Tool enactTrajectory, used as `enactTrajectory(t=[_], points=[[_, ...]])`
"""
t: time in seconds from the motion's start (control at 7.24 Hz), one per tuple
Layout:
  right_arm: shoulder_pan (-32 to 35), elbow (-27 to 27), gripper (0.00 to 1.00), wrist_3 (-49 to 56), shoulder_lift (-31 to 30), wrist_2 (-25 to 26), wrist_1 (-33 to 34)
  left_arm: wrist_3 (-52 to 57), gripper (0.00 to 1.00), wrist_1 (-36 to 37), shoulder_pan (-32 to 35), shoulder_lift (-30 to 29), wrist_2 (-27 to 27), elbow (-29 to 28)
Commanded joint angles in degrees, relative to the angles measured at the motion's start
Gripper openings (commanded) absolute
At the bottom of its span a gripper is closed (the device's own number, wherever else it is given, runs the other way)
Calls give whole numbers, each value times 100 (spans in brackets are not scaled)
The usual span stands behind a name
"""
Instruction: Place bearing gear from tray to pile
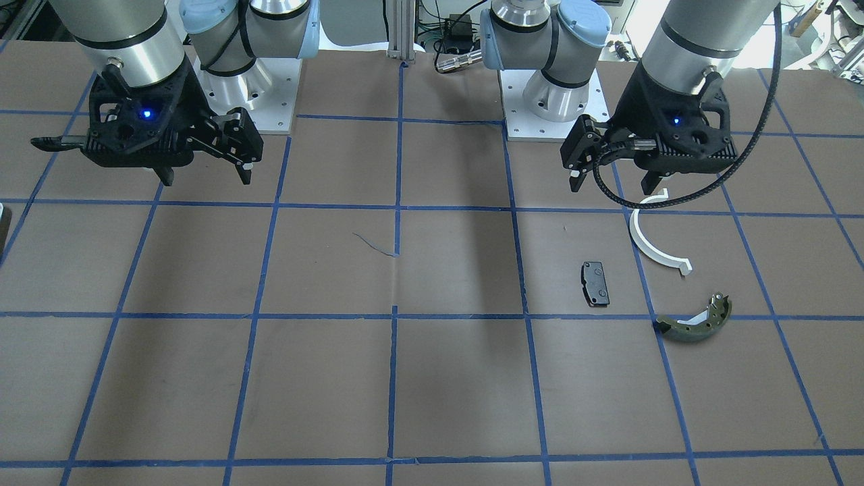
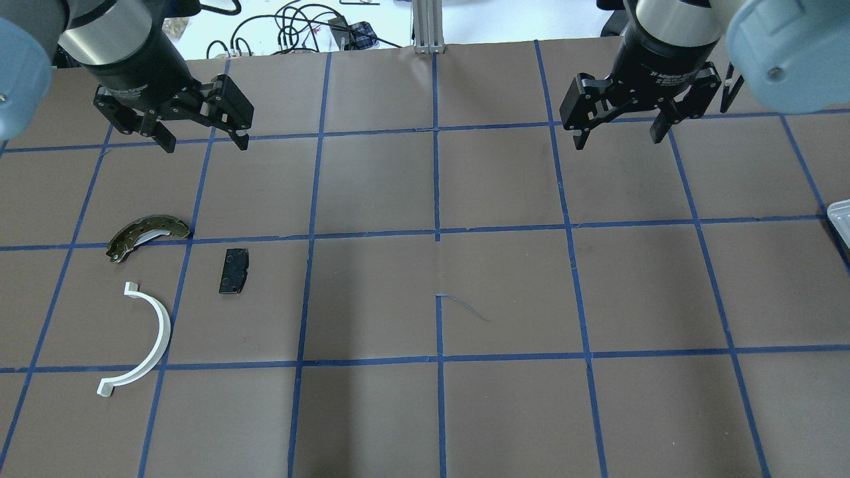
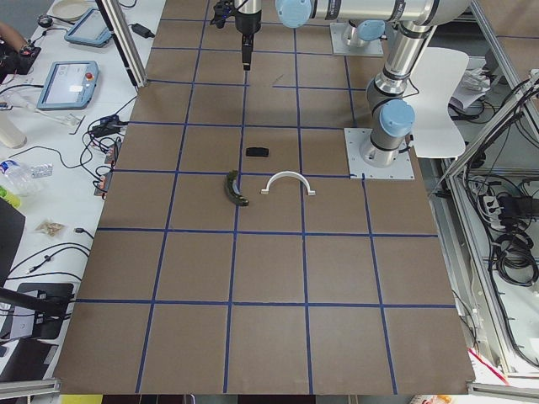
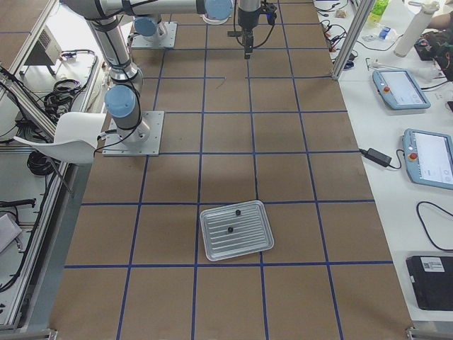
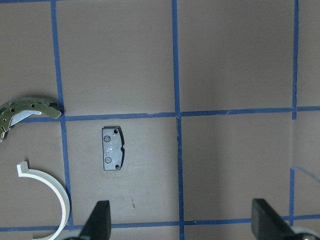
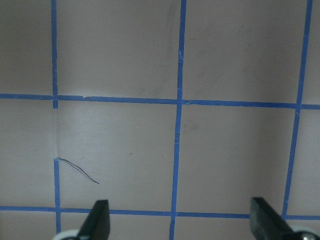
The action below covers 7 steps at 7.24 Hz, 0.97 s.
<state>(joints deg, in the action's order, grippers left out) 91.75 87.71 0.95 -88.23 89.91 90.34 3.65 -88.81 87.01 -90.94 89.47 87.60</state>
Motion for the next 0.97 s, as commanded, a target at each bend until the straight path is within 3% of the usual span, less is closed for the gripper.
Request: enactTrajectory(t=[0.0, 0.41, 0.55, 0.83], points=[[-8, 0, 100, 19, 8, 9, 1, -423, 100, -48, 0, -3, 18, -41], [-122, -17, 100, 299, 25, 113, -95, -418, 100, -362, -9, -11, 1, -85], [-218, -35, 100, 875, 17, 445, -44, -418, 100, -365, -9, -11, 1, -86], [-717, -35, 100, 1056, -45, 457, -69, -418, 100, -356, -9, -20, -8, -86]])
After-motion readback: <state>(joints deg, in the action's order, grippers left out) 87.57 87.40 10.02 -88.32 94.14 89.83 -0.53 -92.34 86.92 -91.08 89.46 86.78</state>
